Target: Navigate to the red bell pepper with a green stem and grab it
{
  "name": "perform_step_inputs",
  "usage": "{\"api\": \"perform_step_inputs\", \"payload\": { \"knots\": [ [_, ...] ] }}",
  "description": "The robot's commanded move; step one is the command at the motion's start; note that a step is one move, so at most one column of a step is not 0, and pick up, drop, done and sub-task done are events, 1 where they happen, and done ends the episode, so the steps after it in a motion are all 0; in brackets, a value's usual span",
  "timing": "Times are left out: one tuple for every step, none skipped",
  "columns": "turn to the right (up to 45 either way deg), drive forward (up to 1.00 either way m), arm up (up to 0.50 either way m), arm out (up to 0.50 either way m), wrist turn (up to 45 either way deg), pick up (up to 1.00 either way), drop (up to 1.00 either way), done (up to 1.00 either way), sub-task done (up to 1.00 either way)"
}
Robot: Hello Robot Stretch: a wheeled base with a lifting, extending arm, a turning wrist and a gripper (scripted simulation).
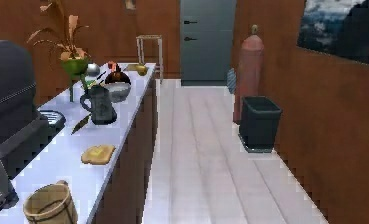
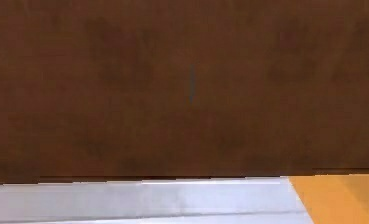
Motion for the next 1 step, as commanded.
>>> {"api": "perform_step_inputs", "payload": {
  "knots": [
    [0.0,1.0,0.0,0.0,0.0,0.0,0.0,0.0,0.0]
  ]
}}
